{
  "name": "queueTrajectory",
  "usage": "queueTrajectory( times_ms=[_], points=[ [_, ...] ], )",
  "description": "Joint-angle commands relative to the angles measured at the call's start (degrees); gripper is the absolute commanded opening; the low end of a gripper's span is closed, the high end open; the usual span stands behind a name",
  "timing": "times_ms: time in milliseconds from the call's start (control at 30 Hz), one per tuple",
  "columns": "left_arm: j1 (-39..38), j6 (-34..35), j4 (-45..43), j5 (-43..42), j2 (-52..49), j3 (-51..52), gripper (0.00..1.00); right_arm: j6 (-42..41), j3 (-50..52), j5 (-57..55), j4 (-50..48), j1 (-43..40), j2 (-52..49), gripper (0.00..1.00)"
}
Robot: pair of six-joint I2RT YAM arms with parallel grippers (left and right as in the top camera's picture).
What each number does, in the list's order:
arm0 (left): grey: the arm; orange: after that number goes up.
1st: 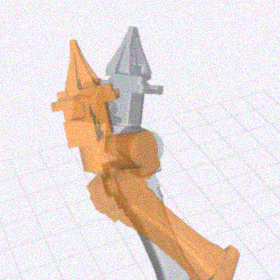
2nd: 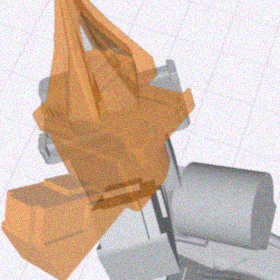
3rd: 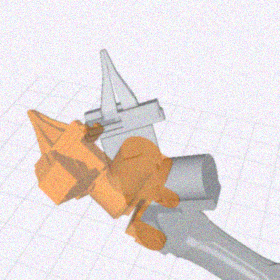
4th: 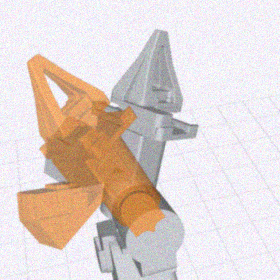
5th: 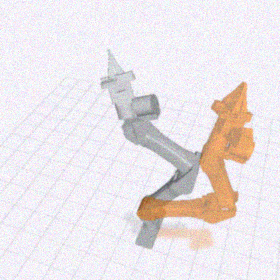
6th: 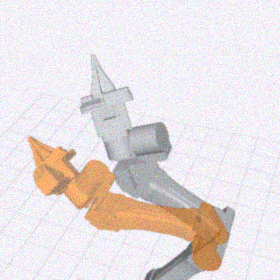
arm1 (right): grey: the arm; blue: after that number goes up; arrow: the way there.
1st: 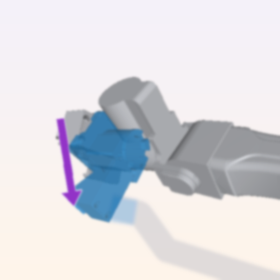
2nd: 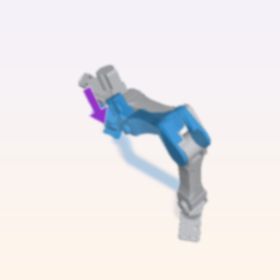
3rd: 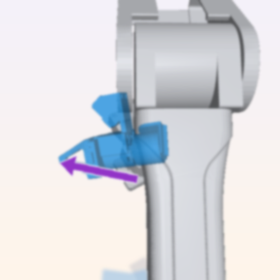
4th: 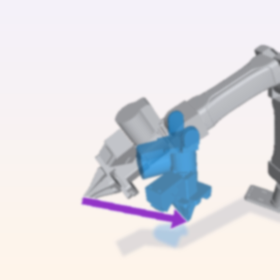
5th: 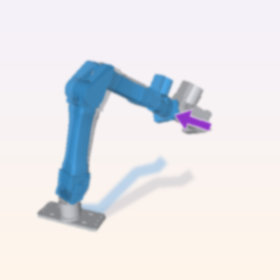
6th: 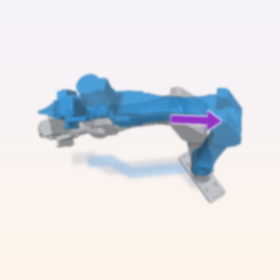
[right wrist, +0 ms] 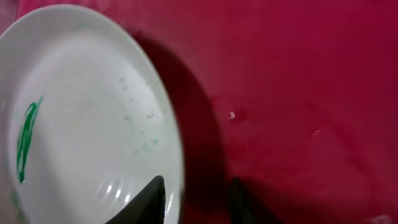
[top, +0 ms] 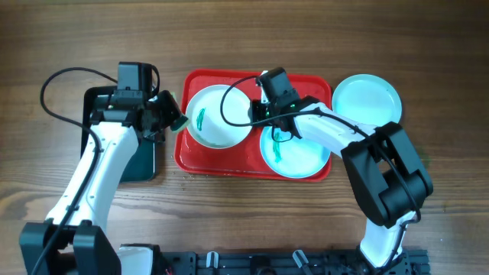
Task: Clean dirty plates on tray and stack at the side
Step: 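Scrub the white plate with the sponge held by the left gripper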
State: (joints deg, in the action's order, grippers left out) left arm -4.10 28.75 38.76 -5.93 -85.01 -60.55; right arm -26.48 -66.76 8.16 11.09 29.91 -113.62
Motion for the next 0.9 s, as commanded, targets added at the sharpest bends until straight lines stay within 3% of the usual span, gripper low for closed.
queueTrajectory(
  times_ms=[0, 67, 333, 400, 667, 867],
  points=[
    [-0.2, -1.6, -0.4, -0.7, -0.7, 0.3, 0.04, -2.7, -1.0, -4.3, -1.5, 0.0, -1.3, 0.23],
    [-0.2, -1.6, -0.4, -0.7, -1.2, 0.3, 0.04, -3.8, -0.9, -4.2, -0.8, 0.2, -1.3, 0.12],
    [-0.5, -1.7, -0.7, -5.3, -2.4, 0.3, 0.04, -3.5, -0.8, -2.7, 2.3, 2.8, -1.3, 0.12],
    [-1.5, -3.9, -0.7, -5.6, -2.4, 0.3, 0.04, -2.7, -0.8, -2.0, 3.1, 2.8, -1.3, 0.04],
    [-4.8, -4.6, -1.4, -5.9, -5.2, 0.3, 0.04, 4.7, -0.8, -1.7, 4.8, 2.7, -1.3, 0.04],
    [-8.0, -6.0, -6.2, -12.3, -11.4, 0.3, 0.04, 8.3, -0.8, 1.4, 4.6, 2.7, -1.3, 0.04]
  ],
)
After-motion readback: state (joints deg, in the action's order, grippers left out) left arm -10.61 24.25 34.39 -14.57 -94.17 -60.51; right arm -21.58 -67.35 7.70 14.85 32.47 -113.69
